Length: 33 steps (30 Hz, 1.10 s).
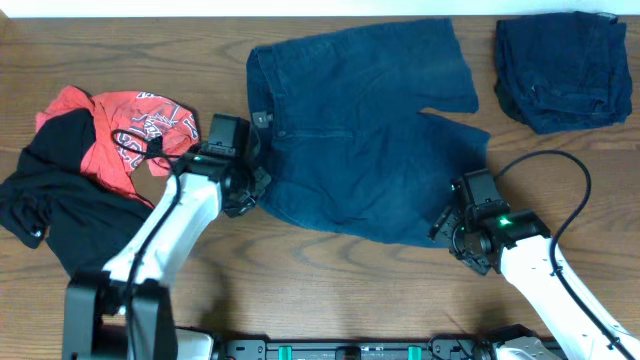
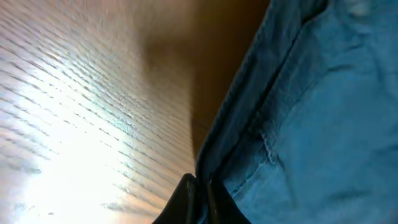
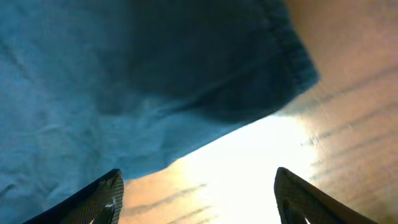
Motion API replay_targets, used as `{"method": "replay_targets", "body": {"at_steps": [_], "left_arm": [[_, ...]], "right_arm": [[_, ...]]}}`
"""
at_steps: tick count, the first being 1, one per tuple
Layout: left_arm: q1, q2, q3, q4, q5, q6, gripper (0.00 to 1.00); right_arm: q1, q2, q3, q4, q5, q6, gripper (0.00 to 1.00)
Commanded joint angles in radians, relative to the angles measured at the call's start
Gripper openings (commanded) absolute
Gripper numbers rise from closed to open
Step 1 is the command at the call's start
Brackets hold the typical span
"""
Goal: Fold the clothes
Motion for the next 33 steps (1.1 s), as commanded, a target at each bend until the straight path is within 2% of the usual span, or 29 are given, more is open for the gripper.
{"method": "replay_targets", "body": {"at_steps": [1, 4, 6, 10, 17, 21, 26, 33], "left_arm": [[0.006, -0.014, -0.003, -0.007, -0.055, -0.037, 0.06], [0.006, -0.012, -0.003, -0.006, -0.077, -0.074, 0.06], [0.006, -0.012, -0.003, -0.003, -0.082, -0.082, 0.06], [0.006, -0.012, -0.003, 0.006, -0.084, -0.082, 0.06], [0.006, -0.012, -0.003, 0.004, -0.084, -0.089, 0.06], [0.006, -0.012, -0.003, 0.005, -0.084, -0.088, 0.06], [0.006, -0.012, -0.003, 0.005, -0.100, -0.088, 0.06], [0.006, -0.012, -0.003, 0.005, -0.108, -0.087, 0.06]], "right_arm": [[0.011, 0.003, -0.035, 0.007, 0.047, 0.158, 0.75], [0.011, 0.003, -0.082, 0.063, 0.049, 0.253, 0.75], [0.012, 0.003, -0.118, 0.122, 0.041, 0.281, 0.71], [0.012, 0.003, -0.146, 0.180, 0.004, 0.280, 0.64], [0.012, 0.004, -0.148, 0.201, 0.045, 0.278, 0.63], [0.012, 0.018, -0.148, 0.210, 0.080, 0.276, 0.56], [0.012, 0.070, -0.148, 0.217, 0.093, 0.269, 0.40], [0.011, 0.169, -0.148, 0.248, 0.094, 0.235, 0.06]]}}
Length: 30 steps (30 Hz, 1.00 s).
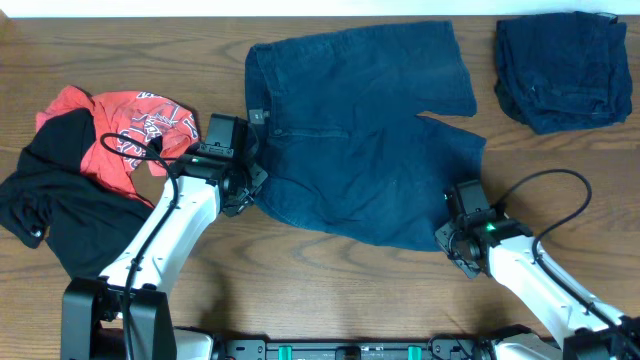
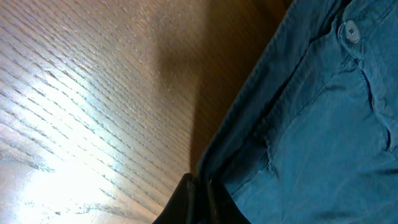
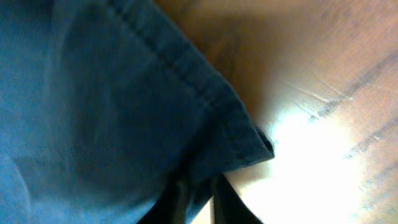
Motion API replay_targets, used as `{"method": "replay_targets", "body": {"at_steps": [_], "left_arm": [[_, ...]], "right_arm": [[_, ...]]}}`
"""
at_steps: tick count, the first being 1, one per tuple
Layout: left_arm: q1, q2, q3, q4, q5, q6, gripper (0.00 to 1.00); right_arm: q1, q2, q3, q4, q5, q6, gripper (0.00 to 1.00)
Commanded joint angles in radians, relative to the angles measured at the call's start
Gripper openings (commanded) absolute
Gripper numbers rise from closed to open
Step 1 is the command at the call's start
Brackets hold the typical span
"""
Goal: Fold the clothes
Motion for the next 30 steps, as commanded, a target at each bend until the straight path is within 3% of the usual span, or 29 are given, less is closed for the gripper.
{"method": "replay_targets", "body": {"at_steps": [1, 12, 24, 30], "left_arm": [[0.006, 0.000, -0.002, 0.001, -0.043, -0.006, 0.06], [0.006, -0.051, -0.002, -0.005, -0.069, 0.064, 0.06], [0.006, -0.465, -0.002, -0.126, -0.124, 0.205, 0.06], [0.005, -0.560, -0.002, -0.211, -0.124, 0.212, 0.06]], "right_arm": [[0.011, 0.061, -0.021, 0.016, 0.011, -0.019, 0.01], [0.002, -0.029, 0.035, 0.001, -0.018, -0.198, 0.01], [-0.100, -0.361, 0.288, -0.237, -0.027, -0.409, 0.01], [-0.137, -0.502, 0.388, -0.345, -0.027, -0.473, 0.01]]}}
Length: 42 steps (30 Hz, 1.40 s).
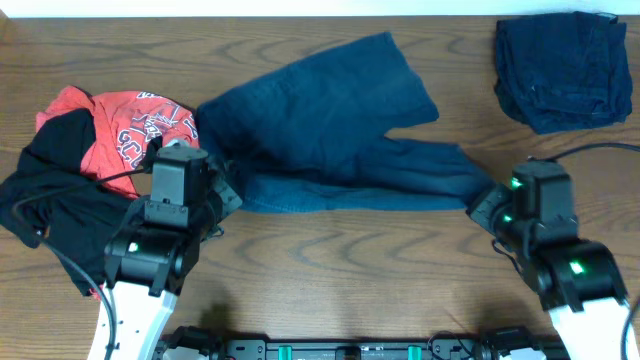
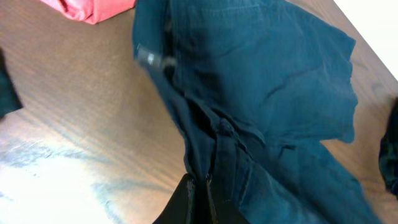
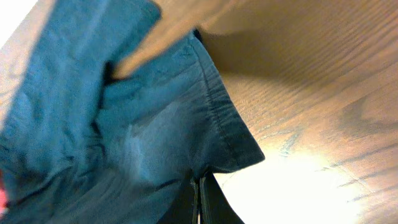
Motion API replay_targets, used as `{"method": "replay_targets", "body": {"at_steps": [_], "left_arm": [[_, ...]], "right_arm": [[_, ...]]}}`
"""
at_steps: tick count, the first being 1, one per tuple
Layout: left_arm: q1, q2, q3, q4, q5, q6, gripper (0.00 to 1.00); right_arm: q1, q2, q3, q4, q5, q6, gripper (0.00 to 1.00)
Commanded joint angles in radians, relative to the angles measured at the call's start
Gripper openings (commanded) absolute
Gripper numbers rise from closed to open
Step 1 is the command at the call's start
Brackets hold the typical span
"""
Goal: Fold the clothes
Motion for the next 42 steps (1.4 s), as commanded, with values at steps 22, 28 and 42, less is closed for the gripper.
{"method": "replay_targets", "body": {"at_steps": [22, 28, 42], "left_arm": [[-0.068, -0.254, 0.001, -0.284, -0.048, 0.024, 0.06], [-0.067, -0.214, 0.001, -0.253, -0.114, 0.023, 0.06], [-0.067, 0.106, 0.001, -0.012, -0.294, 0.024, 0.06]], "right_arm": [[-0.027, -0.179, 0.447, -0.452, -0.007, -0.237, 0.01], [-0.027, -0.091, 0.400, -0.321, -0.012, -0.319, 0.01], [-0.027, 0.372, 0.338, 0.075, -0.080, -0.467, 0.01]]}}
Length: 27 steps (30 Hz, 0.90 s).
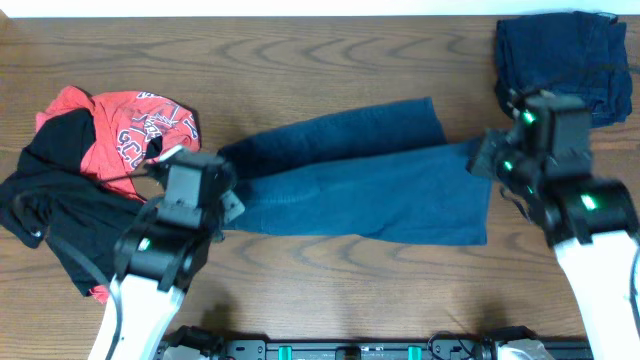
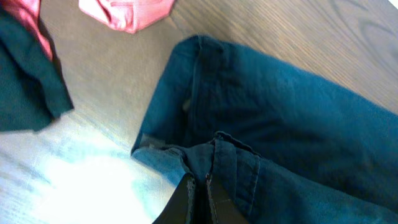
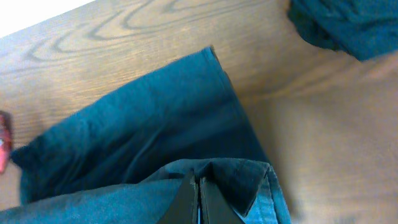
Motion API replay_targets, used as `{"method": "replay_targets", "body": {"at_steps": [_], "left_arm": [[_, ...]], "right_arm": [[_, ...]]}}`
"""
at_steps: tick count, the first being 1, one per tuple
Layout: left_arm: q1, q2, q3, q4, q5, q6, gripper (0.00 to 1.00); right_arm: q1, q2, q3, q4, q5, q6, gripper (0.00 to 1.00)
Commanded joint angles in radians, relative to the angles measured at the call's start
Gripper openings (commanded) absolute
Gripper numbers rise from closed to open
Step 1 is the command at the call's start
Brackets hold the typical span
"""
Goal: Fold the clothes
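Dark blue denim shorts (image 1: 360, 180) lie folded lengthwise in a long band across the middle of the table. My left gripper (image 1: 228, 190) is shut on the waistband end (image 2: 214, 155) at the left. At the right, my right gripper (image 1: 490, 160) is shut on the leg hem (image 3: 214, 171), a little above the wood. One leg (image 3: 149, 124) spreads flat beyond the held edge.
A folded dark blue garment (image 1: 565, 65) sits at the back right corner, close to my right arm. A red printed shirt (image 1: 130, 125) and a black garment (image 1: 50, 215) lie heaped at the left.
Both grippers carried their held edges farther back. The near half of the shorts now lies over the far half as a straighter, flatter band.
First the shorts lay spread flat, my left gripper shut on the waistband and my right one open at the leg hem. Then the right was shut on the hem. Later both held the near edge lifted and bunched, and now the shorts lie folded in half.
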Motion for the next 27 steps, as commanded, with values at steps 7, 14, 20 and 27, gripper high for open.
{"method": "replay_targets", "body": {"at_steps": [7, 14, 20, 27], "left_arm": [[0.005, 0.276, 0.001, 0.204, -0.194, 0.017, 0.06], [0.005, 0.455, 0.001, 0.446, -0.213, 0.017, 0.06], [0.005, 0.555, 0.001, 0.585, -0.212, 0.017, 0.07], [0.005, 0.598, 0.001, 0.684, -0.221, 0.017, 0.06]], "right_arm": [[-0.016, 0.300, 0.000, 0.237, -0.076, -0.081, 0.01], [-0.016, 0.459, 0.000, 0.409, -0.090, -0.081, 0.01], [-0.016, 0.541, 0.000, 0.457, -0.085, -0.082, 0.01], [-0.016, 0.621, 0.000, 0.513, -0.086, -0.081, 0.01]]}}
